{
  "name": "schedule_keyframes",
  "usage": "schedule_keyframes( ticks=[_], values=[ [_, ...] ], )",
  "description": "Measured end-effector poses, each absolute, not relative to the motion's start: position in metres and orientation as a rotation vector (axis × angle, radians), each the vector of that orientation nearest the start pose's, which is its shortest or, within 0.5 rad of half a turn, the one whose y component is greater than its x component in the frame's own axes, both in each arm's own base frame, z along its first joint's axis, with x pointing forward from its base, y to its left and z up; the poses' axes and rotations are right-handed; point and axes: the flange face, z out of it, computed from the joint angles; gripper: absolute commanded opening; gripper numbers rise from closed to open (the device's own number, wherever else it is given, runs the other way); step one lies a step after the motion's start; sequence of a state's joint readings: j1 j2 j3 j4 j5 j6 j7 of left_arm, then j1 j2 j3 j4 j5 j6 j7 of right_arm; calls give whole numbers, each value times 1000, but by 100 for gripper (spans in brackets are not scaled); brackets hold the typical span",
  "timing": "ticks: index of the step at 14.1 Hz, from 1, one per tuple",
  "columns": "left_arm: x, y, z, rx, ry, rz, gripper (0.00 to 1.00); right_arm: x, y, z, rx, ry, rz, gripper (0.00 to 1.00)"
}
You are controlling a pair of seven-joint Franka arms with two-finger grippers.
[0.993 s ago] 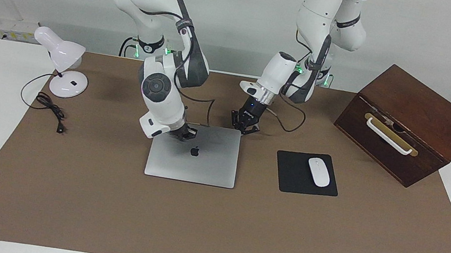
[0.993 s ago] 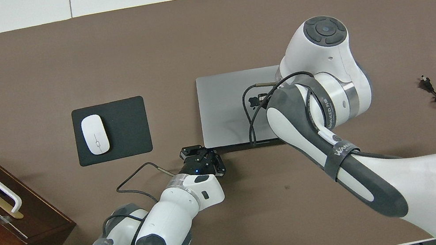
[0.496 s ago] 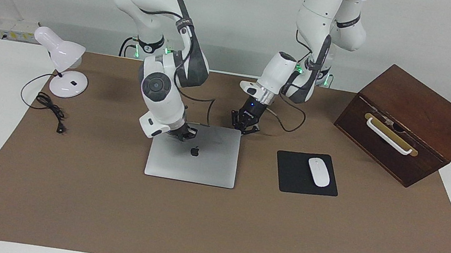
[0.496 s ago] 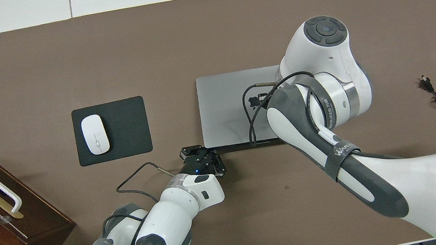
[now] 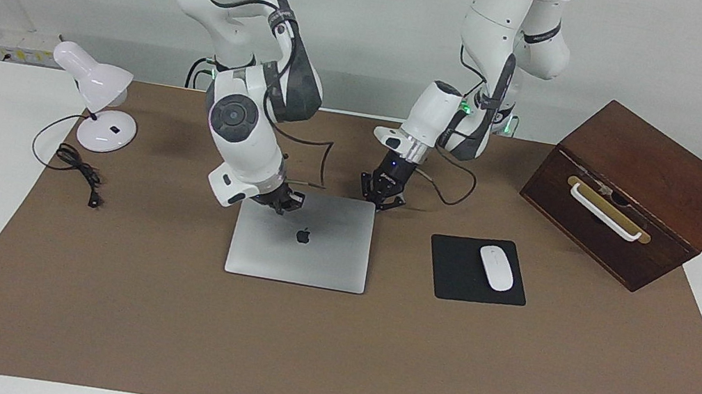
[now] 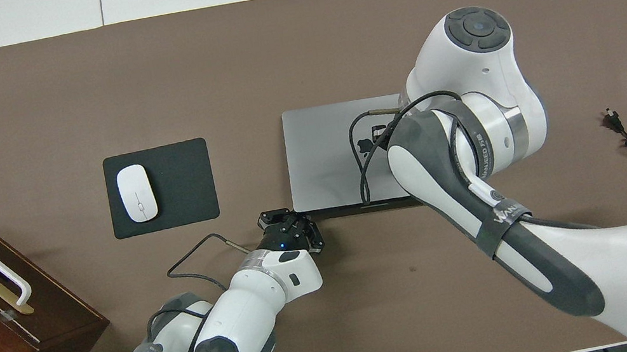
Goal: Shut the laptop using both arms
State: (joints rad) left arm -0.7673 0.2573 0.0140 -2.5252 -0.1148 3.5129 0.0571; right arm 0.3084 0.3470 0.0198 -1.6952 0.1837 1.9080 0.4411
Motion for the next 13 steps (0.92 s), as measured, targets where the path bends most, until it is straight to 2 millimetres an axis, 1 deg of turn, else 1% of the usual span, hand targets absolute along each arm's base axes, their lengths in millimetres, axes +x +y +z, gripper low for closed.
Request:
schedule_keyframes(
  ticks=[2,3,4,5,6,8,10,11,13],
  values=[
    [383,-334,266,-3015,1019,-1141,0,606,211,397,-2996,296,250,0],
    [384,-331,267,-3022,1000,-1130,0,610,204,406,-2989,310,222,0],
    [387,-329,269,-3033,986,-1094,0,616,196,417,-2981,322,188,0],
    [390,-324,274,-3052,968,-1022,0,623,185,429,-2972,317,148,0],
    [395,-318,283,-3074,944,-947,0,631,170,442,-2964,295,101,0],
    [407,-301,320,-3119,890,-824,0,649,129,465,-2952,239,-12,0],
    [412,-285,360,-3156,856,-725,0,660,89,477,-2986,163,-91,0],
    [413,-277,378,-3173,840,-675,0,664,75,487,-3041,118,-139,0],
    [420,-259,413,-3199,803,-568,0,669,59,503,-3128,30,-212,0]
  ],
)
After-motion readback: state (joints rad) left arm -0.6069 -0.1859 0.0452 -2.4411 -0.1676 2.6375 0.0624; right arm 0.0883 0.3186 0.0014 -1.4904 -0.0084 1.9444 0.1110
